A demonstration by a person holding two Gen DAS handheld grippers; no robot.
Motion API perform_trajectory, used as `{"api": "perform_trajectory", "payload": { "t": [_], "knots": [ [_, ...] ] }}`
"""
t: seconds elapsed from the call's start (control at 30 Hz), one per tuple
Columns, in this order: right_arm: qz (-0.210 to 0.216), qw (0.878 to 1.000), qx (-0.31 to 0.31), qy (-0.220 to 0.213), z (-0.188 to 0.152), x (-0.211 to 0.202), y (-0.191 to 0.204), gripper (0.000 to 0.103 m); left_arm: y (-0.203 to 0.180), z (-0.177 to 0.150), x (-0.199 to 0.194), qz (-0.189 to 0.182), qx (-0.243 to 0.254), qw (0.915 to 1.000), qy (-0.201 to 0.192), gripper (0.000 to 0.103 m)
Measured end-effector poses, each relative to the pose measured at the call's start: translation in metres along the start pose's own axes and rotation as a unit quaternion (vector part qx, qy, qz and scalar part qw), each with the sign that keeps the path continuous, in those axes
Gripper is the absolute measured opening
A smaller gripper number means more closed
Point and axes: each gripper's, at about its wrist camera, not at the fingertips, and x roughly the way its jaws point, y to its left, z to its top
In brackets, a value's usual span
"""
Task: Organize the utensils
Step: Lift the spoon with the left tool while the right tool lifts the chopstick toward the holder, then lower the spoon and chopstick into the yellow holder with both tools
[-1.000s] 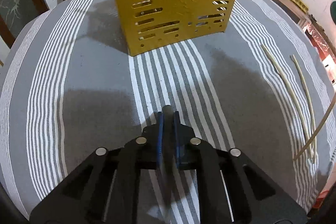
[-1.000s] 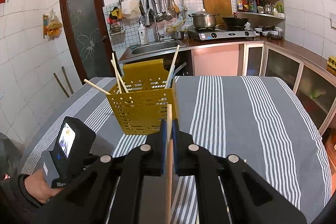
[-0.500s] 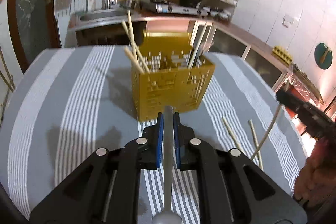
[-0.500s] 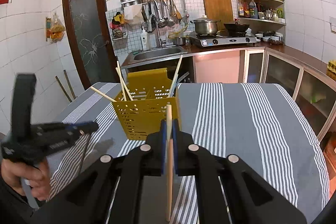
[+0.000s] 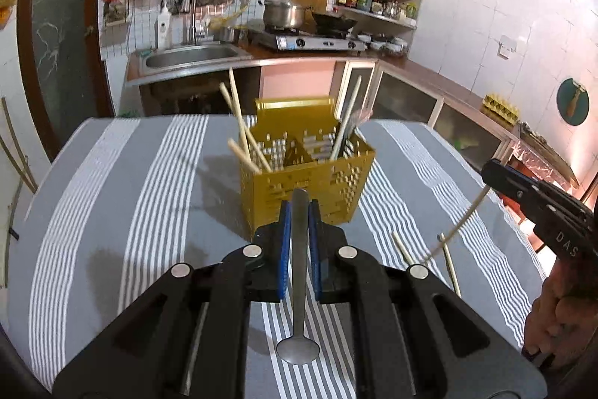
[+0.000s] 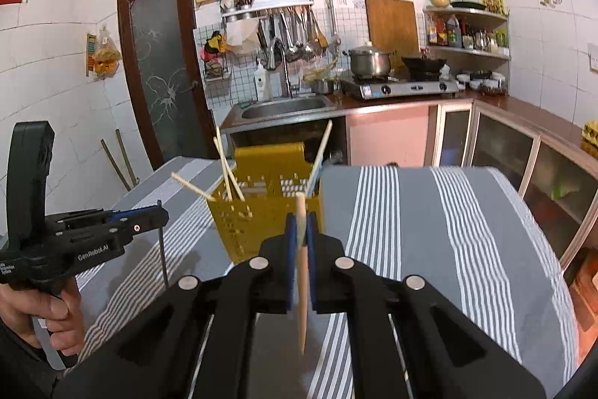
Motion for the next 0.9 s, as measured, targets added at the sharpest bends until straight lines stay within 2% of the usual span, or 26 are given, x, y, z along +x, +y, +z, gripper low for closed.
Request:
{"api": "perform_trajectory", "payload": {
  "t": [0.4, 0.57, 0.8, 0.9],
  "knots": [
    [0.004, 0.996, -0.033, -0.079, 0.088, 0.004, 0.02, 0.006, -0.001, 0.093, -0.019, 0.032, 0.023, 0.9947, -0.096, 0.008],
    [0.008, 0.994, -0.04, -0.105, 0.117, 0.008, 0.028, 0.006, -0.006, 0.127, -0.021, 0.029, 0.029, 0.9907, -0.13, 0.008],
    [0.016, 0.993, -0.035, -0.113, 0.132, 0.026, 0.028, 0.006, 0.001, 0.148, -0.004, 0.014, 0.021, 0.988, -0.152, 0.008],
    [0.012, 0.993, -0.036, -0.114, 0.134, 0.039, 0.027, 0.006, 0.004, 0.151, 0.011, 0.018, 0.017, 0.9887, -0.148, 0.008]
  ]
}}
